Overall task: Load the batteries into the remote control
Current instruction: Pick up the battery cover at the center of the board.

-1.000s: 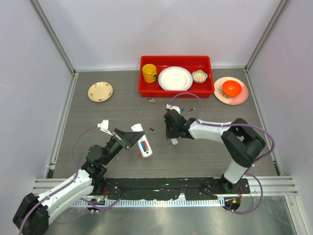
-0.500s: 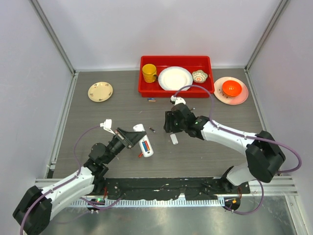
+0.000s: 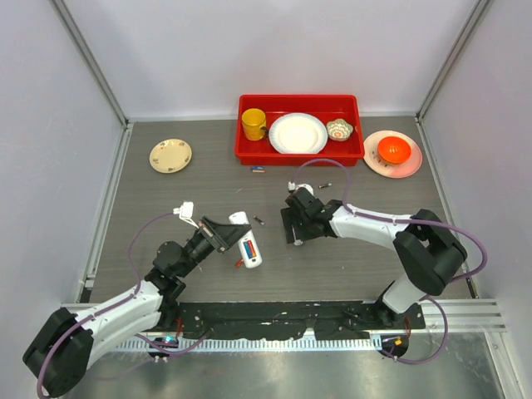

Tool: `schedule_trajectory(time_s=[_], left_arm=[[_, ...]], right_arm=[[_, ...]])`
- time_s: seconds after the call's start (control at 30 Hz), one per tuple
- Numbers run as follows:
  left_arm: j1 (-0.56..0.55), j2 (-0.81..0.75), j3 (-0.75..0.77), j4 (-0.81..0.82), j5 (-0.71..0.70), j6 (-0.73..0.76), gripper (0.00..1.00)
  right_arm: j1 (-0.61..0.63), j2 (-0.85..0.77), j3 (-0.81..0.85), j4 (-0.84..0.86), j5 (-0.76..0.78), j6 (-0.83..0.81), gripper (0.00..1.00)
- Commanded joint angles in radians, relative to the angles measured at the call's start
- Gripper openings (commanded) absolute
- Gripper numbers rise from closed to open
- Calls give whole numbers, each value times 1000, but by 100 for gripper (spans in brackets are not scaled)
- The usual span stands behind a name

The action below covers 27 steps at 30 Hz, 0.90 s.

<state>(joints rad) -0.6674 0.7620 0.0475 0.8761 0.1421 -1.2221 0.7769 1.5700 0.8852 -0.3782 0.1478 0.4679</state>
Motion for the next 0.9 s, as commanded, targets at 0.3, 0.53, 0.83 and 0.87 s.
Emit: schedule_trajectory(time_s=[0.3,0.53,0.83,0.87], left_arm=[[2,3,22,83,16,4,0],[2,5,22,89,20,3,0],[2,14,26,92,24,6,0],[3,22,32,93,25,6,0]], right_arm=[[45,94,77,-85,47,-81,64],[56,134,95,-108,32,-97,54],[56,98,71,-107,33,-83,32],[56,82,60,-100,38,-69,30]])
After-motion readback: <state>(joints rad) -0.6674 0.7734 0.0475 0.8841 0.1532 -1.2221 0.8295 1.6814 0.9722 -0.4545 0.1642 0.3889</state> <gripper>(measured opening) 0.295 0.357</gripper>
